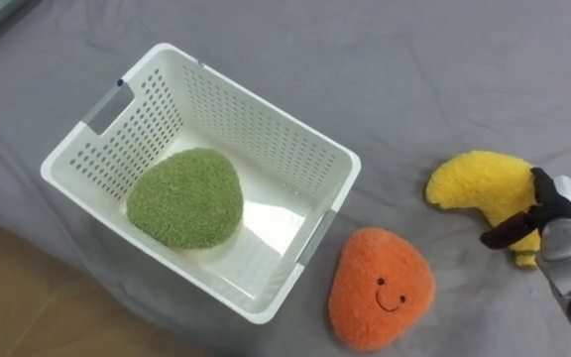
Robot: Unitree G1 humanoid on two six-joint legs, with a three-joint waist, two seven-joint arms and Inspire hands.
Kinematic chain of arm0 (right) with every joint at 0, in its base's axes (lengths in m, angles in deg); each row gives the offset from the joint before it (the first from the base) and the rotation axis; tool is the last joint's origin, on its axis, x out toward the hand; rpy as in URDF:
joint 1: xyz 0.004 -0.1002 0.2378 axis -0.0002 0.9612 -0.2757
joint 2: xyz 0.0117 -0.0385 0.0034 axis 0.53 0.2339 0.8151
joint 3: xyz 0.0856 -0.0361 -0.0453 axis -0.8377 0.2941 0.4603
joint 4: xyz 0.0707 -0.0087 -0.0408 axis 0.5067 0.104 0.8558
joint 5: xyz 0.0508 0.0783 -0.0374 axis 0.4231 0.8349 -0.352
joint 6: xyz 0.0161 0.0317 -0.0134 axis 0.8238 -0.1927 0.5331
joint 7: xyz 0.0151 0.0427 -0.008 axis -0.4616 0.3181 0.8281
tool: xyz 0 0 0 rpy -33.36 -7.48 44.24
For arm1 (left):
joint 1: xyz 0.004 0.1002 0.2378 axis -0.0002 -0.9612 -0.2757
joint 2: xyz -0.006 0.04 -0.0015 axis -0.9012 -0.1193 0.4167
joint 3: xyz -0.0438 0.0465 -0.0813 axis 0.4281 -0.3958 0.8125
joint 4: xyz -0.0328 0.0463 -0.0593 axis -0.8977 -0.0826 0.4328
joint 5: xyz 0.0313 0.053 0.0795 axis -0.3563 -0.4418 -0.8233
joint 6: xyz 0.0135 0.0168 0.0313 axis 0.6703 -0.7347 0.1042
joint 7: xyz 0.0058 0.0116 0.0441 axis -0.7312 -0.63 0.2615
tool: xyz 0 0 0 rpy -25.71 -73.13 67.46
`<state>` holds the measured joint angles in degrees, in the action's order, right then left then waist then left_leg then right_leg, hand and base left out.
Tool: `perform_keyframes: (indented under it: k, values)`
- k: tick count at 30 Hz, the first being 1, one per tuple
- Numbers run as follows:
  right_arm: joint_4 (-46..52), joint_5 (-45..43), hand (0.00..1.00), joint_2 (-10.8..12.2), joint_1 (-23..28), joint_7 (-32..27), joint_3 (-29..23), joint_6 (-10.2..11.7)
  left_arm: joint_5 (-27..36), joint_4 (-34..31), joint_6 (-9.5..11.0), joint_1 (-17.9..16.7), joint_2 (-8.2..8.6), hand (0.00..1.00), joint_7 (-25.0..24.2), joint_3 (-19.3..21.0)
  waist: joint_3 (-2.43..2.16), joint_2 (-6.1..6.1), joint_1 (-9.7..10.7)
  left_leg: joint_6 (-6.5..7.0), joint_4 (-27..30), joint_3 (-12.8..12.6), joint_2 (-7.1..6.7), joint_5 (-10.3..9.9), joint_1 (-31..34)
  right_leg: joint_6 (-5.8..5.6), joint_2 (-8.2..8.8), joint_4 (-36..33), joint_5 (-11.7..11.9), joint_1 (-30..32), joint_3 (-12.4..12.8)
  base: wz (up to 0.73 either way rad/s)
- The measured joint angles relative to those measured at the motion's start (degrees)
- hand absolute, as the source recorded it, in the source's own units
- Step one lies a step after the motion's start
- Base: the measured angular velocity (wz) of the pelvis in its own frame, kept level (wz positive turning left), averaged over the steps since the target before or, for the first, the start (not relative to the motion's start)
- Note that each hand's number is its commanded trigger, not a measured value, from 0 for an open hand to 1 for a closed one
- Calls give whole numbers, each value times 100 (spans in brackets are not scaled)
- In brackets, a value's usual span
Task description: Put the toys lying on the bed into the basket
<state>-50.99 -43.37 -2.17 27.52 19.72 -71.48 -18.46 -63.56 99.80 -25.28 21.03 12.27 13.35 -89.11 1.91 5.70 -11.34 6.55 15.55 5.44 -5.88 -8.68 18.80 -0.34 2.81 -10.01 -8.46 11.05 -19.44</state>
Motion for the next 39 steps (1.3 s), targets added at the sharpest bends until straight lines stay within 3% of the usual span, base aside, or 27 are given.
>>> perform_keyframes:
  k: [5, 9, 23, 30, 39]
  values:
    - [-111, -2, 100, -43, -42, -133, -6, 5, 36, 18, 0, 13, 4, 0, -9, -182, 11, -101, 0, -1, 21, 91, -8, 5, -8, -3, 7, -60, -2, -4, -54, 9]
    - [-219, 0, 100, -240, -170, -239, -11, 88, 35, 54, 48, 22, 3, 0, -10, -219, 17, -185, -5, -5, 20, 95, -9, 15, -41, -3, 9, -72, -2, -39, -80, 0]
    - [-441, 135, 100, -180, -170, -390, 1, 96, 34, 242, 64, 172, -4, 0, -135, -442, 27, -202, -18, -34, 17, 127, -12, 57, -28, 12, 7, -77, -1, -58, -140, 1]
    - [-623, 284, 100, -208, -181, -751, -1, 193, 152, 234, 211, 272, -10, 0, -133, -444, 29, -210, -1, -31, 97, 268, -53, 68, 168, 16, 29, -84, 1, 64, -309, 12]
    - [-663, 218, 100, -452, -180, -909, -3, 362, 155, 221, 289, 324, -126, 0, -132, -460, 32, -394, 8, 14, 108, 330, -91, 95, 272, -9, 98, -281, -18, 241, -367, 3]
